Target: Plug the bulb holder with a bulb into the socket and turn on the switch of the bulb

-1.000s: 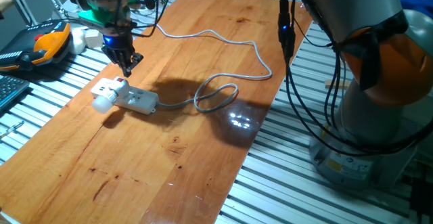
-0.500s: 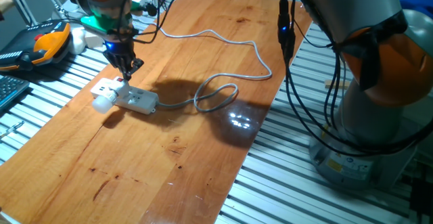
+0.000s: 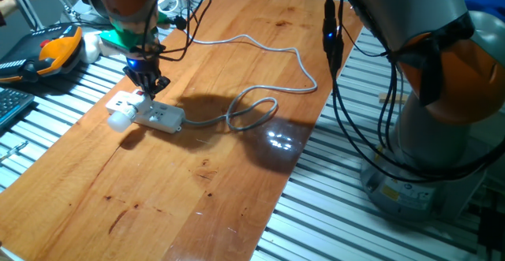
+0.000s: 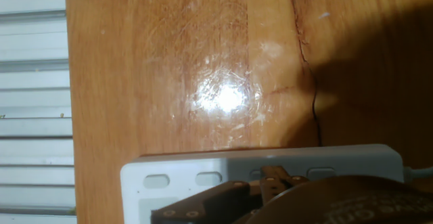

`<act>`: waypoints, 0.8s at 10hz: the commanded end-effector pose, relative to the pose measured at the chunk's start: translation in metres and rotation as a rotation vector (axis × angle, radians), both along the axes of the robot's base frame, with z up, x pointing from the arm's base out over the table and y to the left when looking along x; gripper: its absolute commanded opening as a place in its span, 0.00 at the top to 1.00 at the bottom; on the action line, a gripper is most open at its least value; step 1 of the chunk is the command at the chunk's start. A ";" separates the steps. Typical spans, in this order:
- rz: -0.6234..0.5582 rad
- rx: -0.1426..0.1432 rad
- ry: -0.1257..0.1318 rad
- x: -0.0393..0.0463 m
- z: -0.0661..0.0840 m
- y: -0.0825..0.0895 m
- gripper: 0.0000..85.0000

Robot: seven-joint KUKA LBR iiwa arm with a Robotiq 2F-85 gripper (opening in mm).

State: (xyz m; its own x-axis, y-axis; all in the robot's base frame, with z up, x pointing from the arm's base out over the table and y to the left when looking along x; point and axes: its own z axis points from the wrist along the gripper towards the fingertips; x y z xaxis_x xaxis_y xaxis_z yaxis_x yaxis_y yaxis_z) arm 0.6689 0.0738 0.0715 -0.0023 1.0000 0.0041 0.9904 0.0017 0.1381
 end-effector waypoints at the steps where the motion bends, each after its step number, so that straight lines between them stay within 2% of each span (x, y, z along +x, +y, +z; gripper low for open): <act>1: 0.001 -0.004 0.002 -0.0001 0.000 0.000 1.00; 5: 0.010 -0.005 0.002 0.0006 -0.010 -0.002 1.00; 8: 0.015 -0.015 0.003 0.0007 -0.010 -0.003 1.00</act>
